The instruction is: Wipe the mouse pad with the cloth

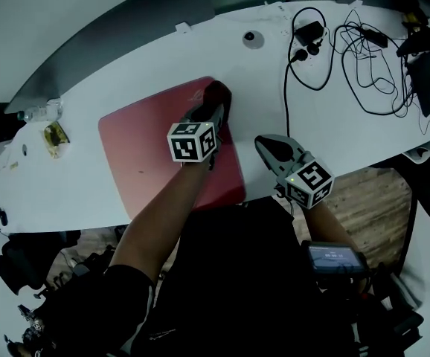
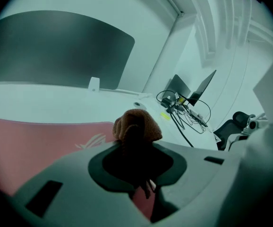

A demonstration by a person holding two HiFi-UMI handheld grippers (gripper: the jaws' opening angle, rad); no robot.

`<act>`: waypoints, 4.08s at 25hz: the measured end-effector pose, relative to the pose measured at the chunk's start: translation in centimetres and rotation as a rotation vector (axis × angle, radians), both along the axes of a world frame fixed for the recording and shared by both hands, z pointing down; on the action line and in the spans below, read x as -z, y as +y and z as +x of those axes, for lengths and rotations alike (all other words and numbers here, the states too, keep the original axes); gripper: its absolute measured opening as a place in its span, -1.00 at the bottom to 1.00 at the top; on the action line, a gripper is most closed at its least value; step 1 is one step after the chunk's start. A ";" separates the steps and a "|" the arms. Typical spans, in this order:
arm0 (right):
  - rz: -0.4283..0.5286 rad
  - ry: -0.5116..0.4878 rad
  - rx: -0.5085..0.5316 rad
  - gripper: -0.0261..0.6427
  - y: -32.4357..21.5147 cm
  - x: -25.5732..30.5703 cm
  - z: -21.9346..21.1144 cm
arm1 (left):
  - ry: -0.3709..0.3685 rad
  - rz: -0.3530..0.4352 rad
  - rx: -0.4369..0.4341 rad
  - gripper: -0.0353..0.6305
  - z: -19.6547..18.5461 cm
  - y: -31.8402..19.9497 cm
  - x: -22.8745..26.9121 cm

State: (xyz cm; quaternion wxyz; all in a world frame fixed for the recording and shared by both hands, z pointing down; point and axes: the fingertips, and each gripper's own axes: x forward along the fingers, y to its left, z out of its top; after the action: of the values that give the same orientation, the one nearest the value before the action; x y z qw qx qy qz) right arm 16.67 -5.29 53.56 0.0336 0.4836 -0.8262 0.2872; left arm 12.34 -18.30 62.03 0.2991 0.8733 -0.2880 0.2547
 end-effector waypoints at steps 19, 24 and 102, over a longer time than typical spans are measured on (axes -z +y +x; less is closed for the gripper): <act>0.013 0.014 0.065 -0.85 -0.3 0.9 -6.4 | -0.052 -0.016 0.234 -0.63 -13.4 -1.9 -1.3; 0.007 0.033 0.078 -0.85 -0.1 1.0 -7.9 | -0.063 -0.004 0.276 -0.63 -17.1 -2.7 -1.3; -0.016 0.112 -0.037 -0.85 -0.7 2.0 -15.3 | -0.251 0.189 0.370 -0.62 -38.8 -13.7 -0.5</act>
State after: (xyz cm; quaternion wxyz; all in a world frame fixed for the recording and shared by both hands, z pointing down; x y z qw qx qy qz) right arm 1.41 -6.01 51.53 0.0782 0.5139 -0.8116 0.2666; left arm -26.48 -31.99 62.56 0.2195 0.7912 -0.5007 0.2742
